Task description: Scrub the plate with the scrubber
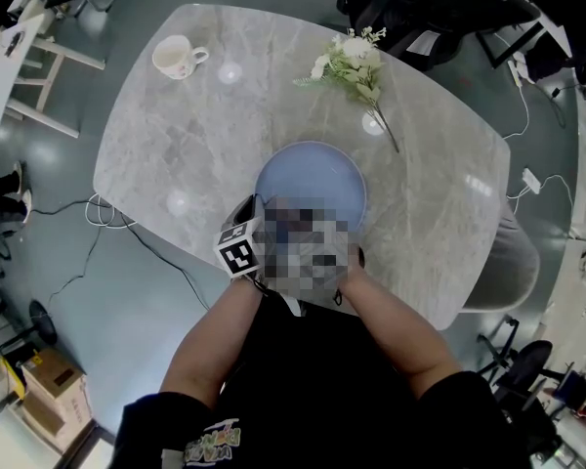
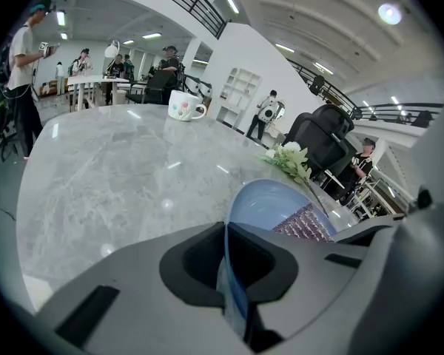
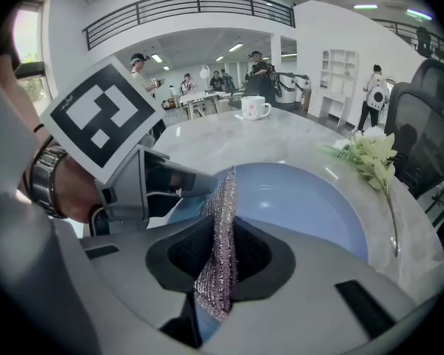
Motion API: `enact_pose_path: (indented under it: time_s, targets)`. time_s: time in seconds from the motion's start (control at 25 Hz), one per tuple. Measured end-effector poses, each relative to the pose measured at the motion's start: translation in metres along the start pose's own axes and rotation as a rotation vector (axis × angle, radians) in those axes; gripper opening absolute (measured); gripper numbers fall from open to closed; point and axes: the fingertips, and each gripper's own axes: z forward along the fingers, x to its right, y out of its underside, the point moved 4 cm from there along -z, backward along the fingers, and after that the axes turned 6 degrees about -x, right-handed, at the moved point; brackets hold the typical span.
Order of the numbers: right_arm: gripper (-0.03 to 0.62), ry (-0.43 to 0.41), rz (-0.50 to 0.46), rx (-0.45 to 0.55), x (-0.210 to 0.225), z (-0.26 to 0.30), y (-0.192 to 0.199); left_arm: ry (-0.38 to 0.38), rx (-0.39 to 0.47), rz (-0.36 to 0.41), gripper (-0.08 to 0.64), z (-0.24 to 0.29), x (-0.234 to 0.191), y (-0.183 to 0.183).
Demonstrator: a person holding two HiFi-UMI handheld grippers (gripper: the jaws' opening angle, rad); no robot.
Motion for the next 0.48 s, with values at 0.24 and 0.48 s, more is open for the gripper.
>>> enact_pose_path:
  time_s: [0.24,0.48]
  targets:
    - [0.077,0.025,0.017,-0.024,0.020,0.008,0.005,0.007,-0.001,0.004,0.023,-0.001,0.000,0.002]
    - [0.078,0.069,0.075,-0.006,0.048,0.001,0.010,0.012,-0.010,0.027,0.023,-0.001,-0.001,0.001]
